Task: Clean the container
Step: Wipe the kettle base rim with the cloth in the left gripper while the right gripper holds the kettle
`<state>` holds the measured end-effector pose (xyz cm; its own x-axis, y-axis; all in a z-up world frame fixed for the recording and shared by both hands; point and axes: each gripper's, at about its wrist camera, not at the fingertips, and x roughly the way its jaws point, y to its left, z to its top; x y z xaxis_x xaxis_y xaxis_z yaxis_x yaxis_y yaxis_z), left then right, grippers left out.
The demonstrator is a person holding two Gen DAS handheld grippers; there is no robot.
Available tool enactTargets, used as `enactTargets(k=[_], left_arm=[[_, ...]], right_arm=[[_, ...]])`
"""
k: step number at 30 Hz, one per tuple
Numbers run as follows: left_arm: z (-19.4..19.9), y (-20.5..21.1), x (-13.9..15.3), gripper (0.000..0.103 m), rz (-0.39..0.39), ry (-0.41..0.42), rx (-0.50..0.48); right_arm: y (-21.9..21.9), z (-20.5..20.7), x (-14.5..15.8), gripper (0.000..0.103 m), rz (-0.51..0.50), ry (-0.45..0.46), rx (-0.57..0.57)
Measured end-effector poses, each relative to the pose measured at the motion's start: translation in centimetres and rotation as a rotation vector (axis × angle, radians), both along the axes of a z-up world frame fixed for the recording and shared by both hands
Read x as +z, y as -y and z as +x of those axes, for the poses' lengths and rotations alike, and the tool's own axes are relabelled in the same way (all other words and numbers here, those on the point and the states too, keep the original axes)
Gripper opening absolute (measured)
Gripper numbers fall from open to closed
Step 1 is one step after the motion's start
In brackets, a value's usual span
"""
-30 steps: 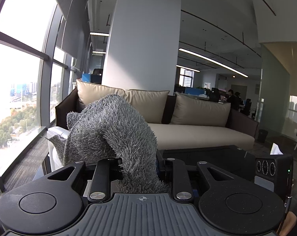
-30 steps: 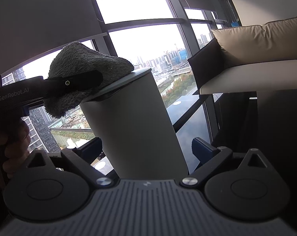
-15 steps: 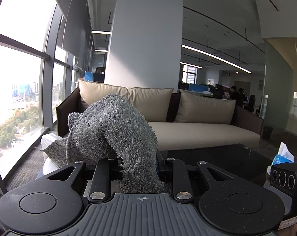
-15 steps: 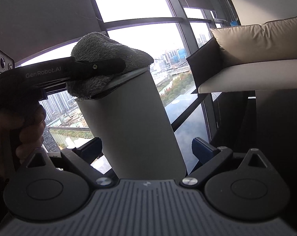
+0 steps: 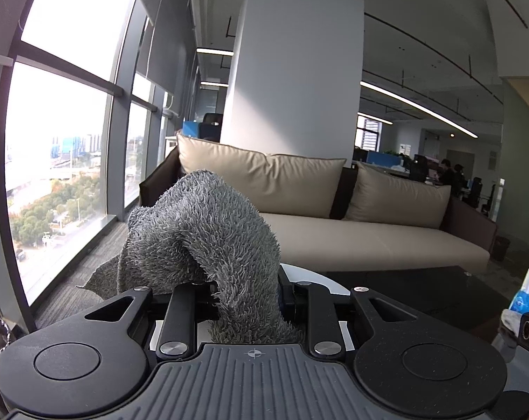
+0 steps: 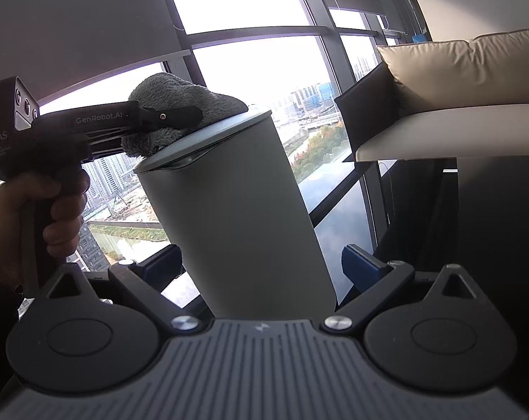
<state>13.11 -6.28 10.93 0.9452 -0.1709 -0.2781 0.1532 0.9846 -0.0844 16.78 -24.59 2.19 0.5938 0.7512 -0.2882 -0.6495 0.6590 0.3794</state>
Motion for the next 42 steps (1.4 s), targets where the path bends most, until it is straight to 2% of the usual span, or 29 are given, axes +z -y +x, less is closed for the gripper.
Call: enactTargets(k=[5, 7, 9, 11, 16, 18, 19, 20, 21, 24, 28, 36, 40, 42], left_arm=[[0.3, 0.7, 0.4, 0.022, 0.029, 0.005, -0.006], [0.0, 0.9, 0.6, 0.025, 0.042, 0.011, 0.005], [-0.3, 1.0, 0.7, 0.034, 0.054, 0.018, 0.016], [-0.5, 1.2, 0.9, 0.049, 0.067, 0.025, 0.027], [-1.9, 2.1, -0.2, 0.060, 0.062, 0.036, 0.047], [-2.1, 2.2, -0.1, 0.057, 0.075, 0.038, 0.041], [-2.1, 2.3, 0.0, 0.052, 0.087, 0.036, 0.031], [-2.1, 2.4, 0.1, 0.038, 0.099, 0.032, 0.022], [-2.1, 2.5, 0.1, 0.031, 0.103, 0.028, 0.013], [-2.3, 2.6, 0.3, 0.025, 0.110, 0.016, -0.014], [-2.7, 3.3, 0.4, 0.021, 0.107, 0.006, -0.052], [-3.7, 4.8, 0.4, 0.020, 0.091, -0.014, -0.123], [-2.4, 3.6, -1.2, 0.020, 0.077, -0.021, -0.122], [-2.9, 3.2, -1.4, 0.020, 0.106, -0.011, -0.103]], right_arm=[[0.1, 0.0, -0.1, 0.100, -0.005, -0.002, -0.001], [0.1, 0.1, -0.1, 0.100, -0.002, -0.004, 0.000], [0.1, 0.1, -0.1, 0.100, -0.001, -0.004, 0.003], [0.0, 0.1, -0.1, 0.100, -0.002, -0.003, 0.006], [0.1, 0.2, -0.2, 0.100, -0.004, -0.003, 0.005], [0.0, 0.3, -0.2, 0.100, -0.003, -0.006, 0.003], [0.0, 0.3, -0.3, 0.100, -0.003, -0.007, 0.003], [0.0, 0.4, -0.3, 0.100, -0.004, -0.008, 0.002], [-0.1, 0.3, -0.3, 0.100, -0.005, -0.007, 0.003], [-0.2, 0.3, -0.3, 0.100, -0.010, -0.006, 0.005], [-0.2, 0.4, -0.3, 0.100, -0.010, -0.003, 0.004], [-0.1, 0.5, -0.3, 0.100, -0.011, -0.006, -0.003], [-0.2, 0.6, -0.3, 0.100, -0.018, -0.005, -0.004], [-0.1, 0.5, -0.3, 0.100, -0.019, -0.004, -0.005]])
